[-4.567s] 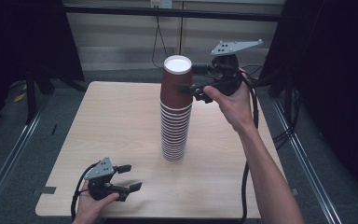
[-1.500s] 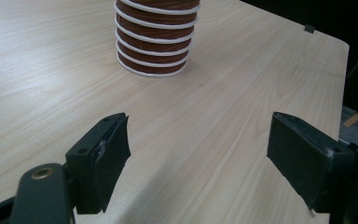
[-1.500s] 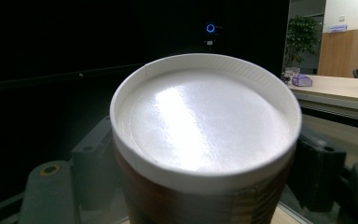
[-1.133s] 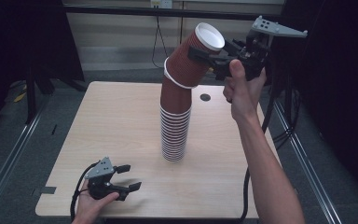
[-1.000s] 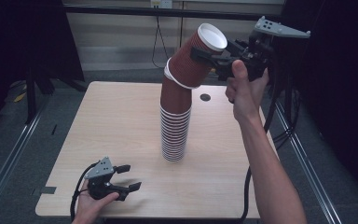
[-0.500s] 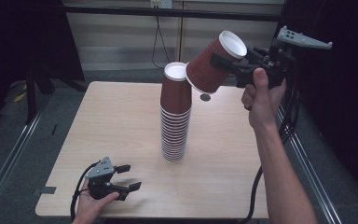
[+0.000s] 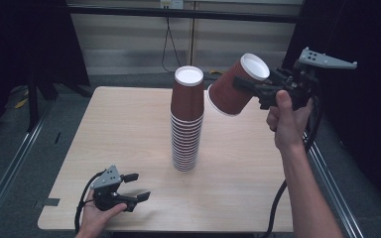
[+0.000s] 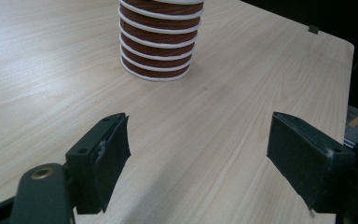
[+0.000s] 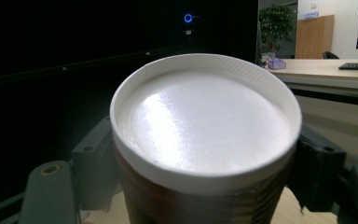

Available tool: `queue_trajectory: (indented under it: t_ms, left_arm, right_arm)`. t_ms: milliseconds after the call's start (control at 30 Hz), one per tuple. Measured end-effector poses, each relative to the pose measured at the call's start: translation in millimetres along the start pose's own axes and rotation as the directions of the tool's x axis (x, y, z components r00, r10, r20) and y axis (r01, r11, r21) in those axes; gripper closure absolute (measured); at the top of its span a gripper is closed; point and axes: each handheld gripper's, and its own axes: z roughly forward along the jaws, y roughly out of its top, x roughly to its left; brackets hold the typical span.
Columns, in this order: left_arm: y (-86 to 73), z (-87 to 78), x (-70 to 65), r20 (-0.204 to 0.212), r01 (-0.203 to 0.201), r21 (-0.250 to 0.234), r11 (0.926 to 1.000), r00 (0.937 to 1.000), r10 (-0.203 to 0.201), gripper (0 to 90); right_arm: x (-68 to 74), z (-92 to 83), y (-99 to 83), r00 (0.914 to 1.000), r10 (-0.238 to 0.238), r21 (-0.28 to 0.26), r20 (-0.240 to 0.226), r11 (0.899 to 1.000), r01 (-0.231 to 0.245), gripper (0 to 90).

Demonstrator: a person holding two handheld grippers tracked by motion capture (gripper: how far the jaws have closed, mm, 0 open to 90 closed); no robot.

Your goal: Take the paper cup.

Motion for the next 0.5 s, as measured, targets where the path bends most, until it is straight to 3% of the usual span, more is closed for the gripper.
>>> queue_trajectory:
  t_ms: [500]
  left_arm:
    - [12.7,5.6,-9.1,0.013,-0.03,-0.005,0.9995,0.9995,0.03,19.7]
  right_arm:
    - [0.0,-0.4,-43.5,0.9997,0.022,0.092,-0.01,0.996,-0.021,22.9]
